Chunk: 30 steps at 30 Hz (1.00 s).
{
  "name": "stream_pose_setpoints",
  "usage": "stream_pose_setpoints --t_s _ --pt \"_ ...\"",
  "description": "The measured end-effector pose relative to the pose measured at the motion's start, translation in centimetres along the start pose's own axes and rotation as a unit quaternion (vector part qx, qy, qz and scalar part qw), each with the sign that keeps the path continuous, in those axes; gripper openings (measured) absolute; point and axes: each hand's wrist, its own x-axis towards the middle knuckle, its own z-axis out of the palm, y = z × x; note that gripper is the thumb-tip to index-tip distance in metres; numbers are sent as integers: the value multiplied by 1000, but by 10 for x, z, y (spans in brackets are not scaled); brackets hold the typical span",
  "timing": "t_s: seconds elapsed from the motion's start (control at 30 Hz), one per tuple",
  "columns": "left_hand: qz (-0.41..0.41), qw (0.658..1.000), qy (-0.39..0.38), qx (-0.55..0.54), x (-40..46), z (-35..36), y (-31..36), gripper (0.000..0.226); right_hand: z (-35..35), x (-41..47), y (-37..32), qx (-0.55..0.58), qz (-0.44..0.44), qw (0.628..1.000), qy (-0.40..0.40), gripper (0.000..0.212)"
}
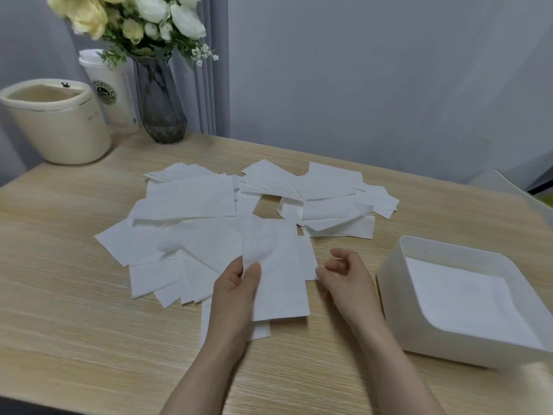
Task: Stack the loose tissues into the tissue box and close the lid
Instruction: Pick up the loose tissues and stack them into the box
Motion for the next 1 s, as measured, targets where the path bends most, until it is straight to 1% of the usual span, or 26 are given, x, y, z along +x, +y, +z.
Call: stream_pose_setpoints --t_s 0.13,0.23,0.33,0.47,0.5,0.67,0.77,0.9,1.0 --pt "5 1000 9 4 0 0 0 24 6 6 -7 -112 -16 994 10 44" --pt "6 1000 13 7 0 1 0 23 11 8 -10 -192 -23 981 16 43" --pt "6 1000 16 8 0 1 0 23 11 10 -14 -204 -17 979 11 32" --pt "4 1000 16 4 0 1 1 23 7 9 -13 -191 -17 981 -11 13" --pt "4 1000 17 3 -1 1 1 23 6 8 -12 -185 -22 982 -12 11" --pt "12 1000 26 3 -1 0 1 23 1 -5 -10 -158 -32 987 -8 16" --pt "21 999 45 -4 -2 -1 3 23 -7 -21 -8 -166 -28 986 -14 16" --pt "26 996 77 -23 0 -4 3 24 -24 -44 -3 -215 -4 975 -51 17" --pt "29 995 87 -29 1 -4 3 25 -35 -60 -2 -297 10 953 -59 18"
